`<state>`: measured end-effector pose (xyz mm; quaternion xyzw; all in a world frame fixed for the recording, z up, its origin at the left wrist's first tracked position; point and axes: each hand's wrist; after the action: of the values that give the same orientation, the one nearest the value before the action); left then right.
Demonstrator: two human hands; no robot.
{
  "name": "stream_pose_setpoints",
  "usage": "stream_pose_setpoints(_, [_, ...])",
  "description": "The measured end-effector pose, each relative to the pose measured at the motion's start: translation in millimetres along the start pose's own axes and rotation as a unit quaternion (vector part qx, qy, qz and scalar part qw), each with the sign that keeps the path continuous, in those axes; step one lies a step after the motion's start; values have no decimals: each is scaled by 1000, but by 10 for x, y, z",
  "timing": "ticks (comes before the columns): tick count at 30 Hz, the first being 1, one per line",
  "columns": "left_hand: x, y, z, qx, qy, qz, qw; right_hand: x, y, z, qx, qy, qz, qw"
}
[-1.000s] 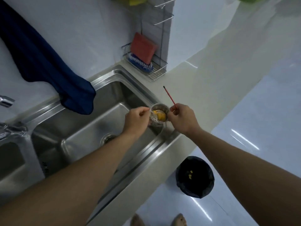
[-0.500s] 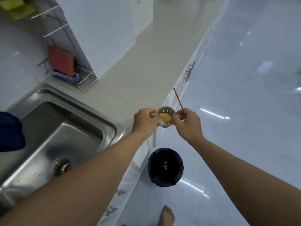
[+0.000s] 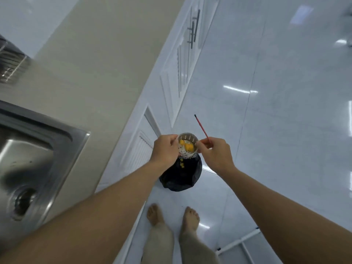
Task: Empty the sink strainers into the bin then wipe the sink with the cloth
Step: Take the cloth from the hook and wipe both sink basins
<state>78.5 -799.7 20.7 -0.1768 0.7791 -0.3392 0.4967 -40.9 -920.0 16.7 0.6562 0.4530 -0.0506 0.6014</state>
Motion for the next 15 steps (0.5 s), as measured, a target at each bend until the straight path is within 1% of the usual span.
stream_pose_setpoints(2, [180, 198, 13, 14, 22, 36, 999, 101, -240, -20, 26, 13, -10, 1000])
stream_pose_setpoints(6, [473, 579, 46, -3, 65, 84, 994, 327, -628, -30, 56, 60, -45, 996])
stream_pose_setpoints(10, [706, 930, 130, -18, 109, 142, 984, 536, -912, -14, 40, 100, -107, 988])
stream_pose_setpoints(12, [786, 1071, 181, -29, 120, 161, 979, 619, -1006, -7, 27, 134, -151, 979])
stream_pose_setpoints(15, [855, 1208, 230, -35, 133, 182, 974, 700, -1096, 46, 45, 186, -199, 961])
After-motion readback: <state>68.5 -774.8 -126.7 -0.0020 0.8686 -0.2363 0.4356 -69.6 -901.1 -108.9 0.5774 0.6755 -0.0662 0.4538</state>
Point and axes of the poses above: each hand's wrist, its own z-axis towards the middle knuckle, its own x-axis out of the palm, y = z × x, and after that the axes turned 13 degrees about -y, right-handed
